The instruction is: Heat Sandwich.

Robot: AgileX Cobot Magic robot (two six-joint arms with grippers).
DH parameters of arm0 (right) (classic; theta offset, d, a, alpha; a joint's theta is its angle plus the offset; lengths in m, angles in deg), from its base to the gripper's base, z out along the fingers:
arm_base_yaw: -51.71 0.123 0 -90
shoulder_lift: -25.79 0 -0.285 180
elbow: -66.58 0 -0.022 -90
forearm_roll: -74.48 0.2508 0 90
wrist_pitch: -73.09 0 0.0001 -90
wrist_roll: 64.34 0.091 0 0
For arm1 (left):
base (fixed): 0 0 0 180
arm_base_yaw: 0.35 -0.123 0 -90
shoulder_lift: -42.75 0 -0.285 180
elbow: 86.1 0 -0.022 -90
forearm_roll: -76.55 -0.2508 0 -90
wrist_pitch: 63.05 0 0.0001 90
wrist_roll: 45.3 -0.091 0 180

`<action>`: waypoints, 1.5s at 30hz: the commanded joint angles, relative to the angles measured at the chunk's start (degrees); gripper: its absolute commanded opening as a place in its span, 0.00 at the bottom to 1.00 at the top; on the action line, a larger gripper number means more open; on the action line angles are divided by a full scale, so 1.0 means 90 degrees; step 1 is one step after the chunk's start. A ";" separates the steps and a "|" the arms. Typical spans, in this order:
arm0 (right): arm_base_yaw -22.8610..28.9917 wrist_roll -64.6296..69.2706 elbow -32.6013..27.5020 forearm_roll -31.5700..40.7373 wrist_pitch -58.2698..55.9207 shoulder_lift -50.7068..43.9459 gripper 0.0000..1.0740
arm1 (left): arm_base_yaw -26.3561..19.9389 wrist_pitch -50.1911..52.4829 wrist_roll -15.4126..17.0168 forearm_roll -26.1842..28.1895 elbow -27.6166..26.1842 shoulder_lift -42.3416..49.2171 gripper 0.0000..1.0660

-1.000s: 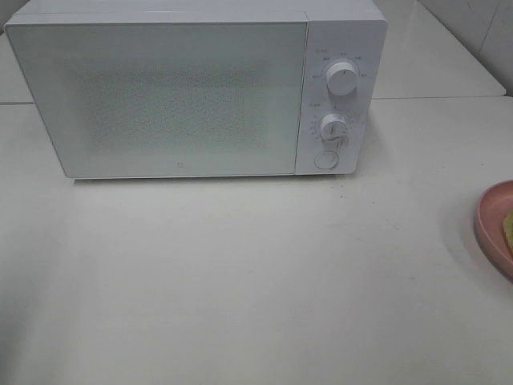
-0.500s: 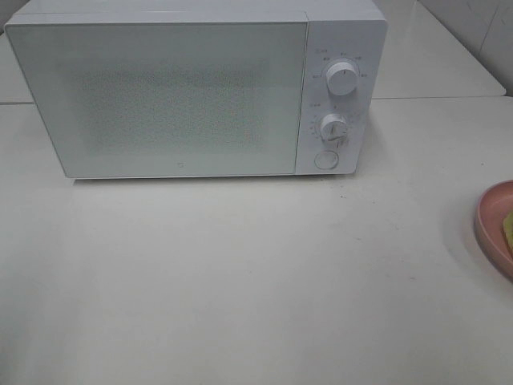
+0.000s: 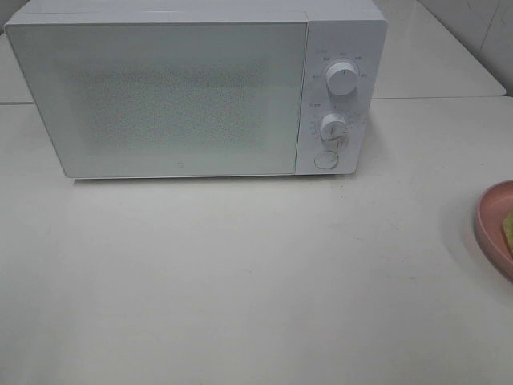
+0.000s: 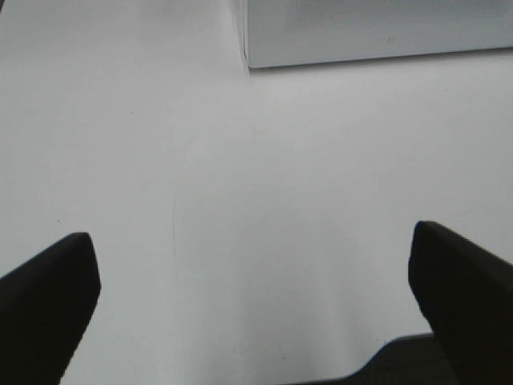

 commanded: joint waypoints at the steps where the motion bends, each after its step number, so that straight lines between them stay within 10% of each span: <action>1: -0.0045 -0.0013 0.0000 0.0013 0.0038 -0.0166 0.71 | -0.0019 0.0089 0.0000 -0.0006 0.0025 0.0420 0.97; 45: -0.0045 -0.0032 0.0000 0.0025 0.0038 -0.0166 0.71 | -0.0019 0.0089 -0.0006 -0.0006 0.0025 0.0891 0.97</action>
